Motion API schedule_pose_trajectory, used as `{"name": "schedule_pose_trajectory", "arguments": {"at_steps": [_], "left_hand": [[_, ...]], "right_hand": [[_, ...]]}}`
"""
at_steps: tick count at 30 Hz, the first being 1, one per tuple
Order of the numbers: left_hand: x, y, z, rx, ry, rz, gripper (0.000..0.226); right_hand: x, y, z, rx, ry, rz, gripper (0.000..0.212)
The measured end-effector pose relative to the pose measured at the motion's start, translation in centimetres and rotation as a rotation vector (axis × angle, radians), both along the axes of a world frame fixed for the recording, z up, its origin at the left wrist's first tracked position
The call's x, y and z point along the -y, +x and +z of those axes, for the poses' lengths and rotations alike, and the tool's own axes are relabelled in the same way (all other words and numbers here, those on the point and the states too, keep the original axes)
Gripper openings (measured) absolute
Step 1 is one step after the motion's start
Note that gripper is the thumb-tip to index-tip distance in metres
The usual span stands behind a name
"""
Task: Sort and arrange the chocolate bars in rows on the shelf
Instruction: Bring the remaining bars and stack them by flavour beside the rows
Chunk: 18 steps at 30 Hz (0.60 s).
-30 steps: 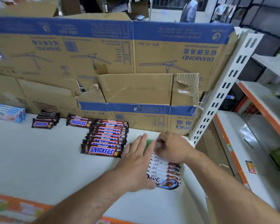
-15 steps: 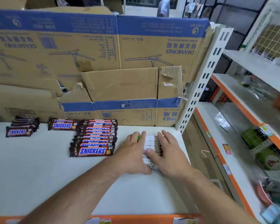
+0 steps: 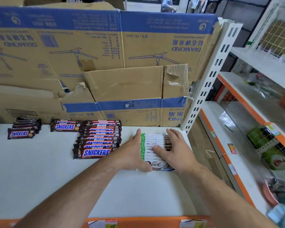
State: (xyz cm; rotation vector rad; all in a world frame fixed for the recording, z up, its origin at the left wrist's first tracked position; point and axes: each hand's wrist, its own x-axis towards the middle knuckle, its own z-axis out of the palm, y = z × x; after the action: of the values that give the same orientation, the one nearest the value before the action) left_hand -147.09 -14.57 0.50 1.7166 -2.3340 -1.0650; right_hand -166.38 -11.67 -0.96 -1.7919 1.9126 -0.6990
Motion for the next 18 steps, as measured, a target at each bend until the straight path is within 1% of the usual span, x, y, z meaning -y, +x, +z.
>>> {"name": "schedule_pose_trajectory", "arguments": {"at_steps": [4, 7, 15, 18], "left_hand": [[0.2, 0.0, 0.1, -0.009, 0.006, -0.015, 0.145], [0.3, 0.0, 0.1, -0.01, 0.01, -0.02, 0.145], [0.3, -0.1, -0.1, -0.018, -0.051, -0.024, 0.137], [1.0, -0.5, 0.4, 0.016, -0.064, 0.009, 0.132]], "right_hand": [[0.3, 0.1, -0.4, 0.048, -0.012, -0.042, 0.09], [0.4, 0.2, -0.6, 0.049, -0.021, -0.044, 0.089], [0.5, 0.3, -0.9, -0.044, -0.028, -0.02, 0.083], [1.8, 0.8, -0.4, -0.084, -0.021, -0.027, 0.078]]}}
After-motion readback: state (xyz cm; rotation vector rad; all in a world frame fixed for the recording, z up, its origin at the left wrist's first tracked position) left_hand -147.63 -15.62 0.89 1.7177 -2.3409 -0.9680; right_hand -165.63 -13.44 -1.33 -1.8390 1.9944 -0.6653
